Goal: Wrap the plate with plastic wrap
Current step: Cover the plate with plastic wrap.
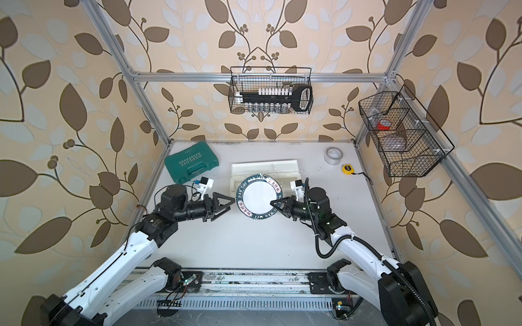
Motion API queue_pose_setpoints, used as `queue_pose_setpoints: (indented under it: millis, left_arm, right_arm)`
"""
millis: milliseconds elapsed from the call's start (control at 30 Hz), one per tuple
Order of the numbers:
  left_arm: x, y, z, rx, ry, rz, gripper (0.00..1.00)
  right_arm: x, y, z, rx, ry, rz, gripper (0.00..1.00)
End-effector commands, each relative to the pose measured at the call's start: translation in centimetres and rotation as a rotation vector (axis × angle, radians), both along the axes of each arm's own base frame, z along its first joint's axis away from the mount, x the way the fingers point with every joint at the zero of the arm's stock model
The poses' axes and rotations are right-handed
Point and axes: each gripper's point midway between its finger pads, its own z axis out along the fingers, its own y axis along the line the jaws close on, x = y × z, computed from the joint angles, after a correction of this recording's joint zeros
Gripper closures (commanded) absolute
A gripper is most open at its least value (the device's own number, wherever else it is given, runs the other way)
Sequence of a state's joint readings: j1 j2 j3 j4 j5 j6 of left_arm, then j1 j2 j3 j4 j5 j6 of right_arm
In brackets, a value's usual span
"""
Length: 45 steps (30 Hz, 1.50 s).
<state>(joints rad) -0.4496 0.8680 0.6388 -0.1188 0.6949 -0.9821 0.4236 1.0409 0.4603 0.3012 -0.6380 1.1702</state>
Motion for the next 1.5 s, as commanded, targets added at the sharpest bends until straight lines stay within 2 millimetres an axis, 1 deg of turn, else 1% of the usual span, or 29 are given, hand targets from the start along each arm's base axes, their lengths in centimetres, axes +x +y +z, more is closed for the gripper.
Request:
queue_pose_setpoints:
  millis: [0,67,133,233,400,533,567,633,667,700,733,800,867,900,967,1000,1067,1167,1233,1333,1467]
  left_arm:
    - [1.4,-1.8,0.1,0.031,-0.067,0.006,0.30]
    - [1.7,-2.4,-0.1,0.037,-0.075,-0.005,0.34]
    - [2.2,-2.5,-0.2,0.051,-0.091,-0.002,0.38]
    - [2.8,-2.7,-0.6,0.071,-0.111,0.000,0.49]
    - [3.4,-3.2,-1.2,0.049,-0.127,-0.003,0.76]
    - [3.3,-3.0,-1.5,0.070,-0.130,-0.004,0.95]
    - [3.2,-2.8,-1.5,0.088,-0.133,-0.004,1.00]
    - [3.2,-2.4,-1.7,0.134,-0.154,-0.011,1.00]
    - [3.1,-2.1,-1.8,0.155,-0.163,-0.019,1.00]
    - [3.1,-1.8,-2.0,0.174,-0.172,-0.028,1.00]
    - [3.0,-1.5,-2.3,0.191,-0.179,-0.038,1.00]
    - [2.7,-1.2,-3.2,0.217,-0.178,-0.078,1.00]
    - [2.3,-1.3,-3.8,0.221,-0.187,-0.120,1.00]
    - [2.0,-1.6,-3.9,0.210,-0.191,-0.144,1.00]
    - [1.7,-2.2,-3.6,0.175,-0.201,-0.188,1.00]
    - [1.5,-2.4,-3.5,0.164,-0.203,-0.203,1.00]
    - [1.2,-2.9,-3.1,0.139,-0.208,-0.239,1.00]
    - [0.8,-3.1,-3.0,0.136,-0.209,-0.275,1.00]
    - [0.6,-3.2,-2.8,0.125,-0.214,-0.289,1.00]
    - [0.3,-3.4,-2.5,0.112,-0.218,-0.309,1.00]
    - [-0.3,-3.4,-2.3,0.095,-0.230,-0.330,1.00]
  right_arm:
    - [0.3,0.4,1.9,0.019,-0.061,-0.003,1.00]
    - [0.2,0.7,1.8,0.020,-0.052,-0.001,1.00]
    - [0.1,0.9,1.9,0.035,-0.051,0.003,1.00]
    - [0.0,1.2,1.8,0.054,-0.035,0.005,1.00]
    - [-0.2,1.6,1.9,0.079,-0.019,0.011,1.00]
    - [-0.1,1.6,2.0,0.077,-0.019,0.006,1.00]
    - [-0.1,1.6,1.9,0.069,-0.021,0.010,0.93]
    - [-0.4,1.4,1.6,0.041,-0.022,0.030,0.74]
    - [-0.5,1.2,1.4,0.023,-0.026,0.042,0.64]
    - [-0.6,0.6,1.2,-0.001,-0.035,0.050,0.57]
    - [-0.6,-0.1,1.0,-0.028,-0.045,0.050,0.53]
    - [-0.3,-2.5,0.8,-0.119,-0.083,0.039,0.44]
    - [0.1,-4.8,1.3,-0.246,-0.146,0.019,0.36]
    - [0.4,-5.6,1.8,-0.323,-0.184,0.017,0.32]
    - [0.8,-6.6,2.3,-0.479,-0.249,0.041,0.28]
    - [1.0,-6.5,2.6,-0.520,-0.272,0.065,0.28]
    - [1.4,-5.8,3.3,-0.623,-0.321,0.116,0.28]
    - [2.0,-4.0,4.1,-0.763,-0.390,0.180,0.26]
    - [2.2,-2.8,3.9,-0.823,-0.406,0.231,0.26]
    - [2.5,-1.1,3.5,-0.856,-0.418,0.298,0.25]
    - [3.4,-0.1,3.5,-0.856,-0.429,0.326,0.24]
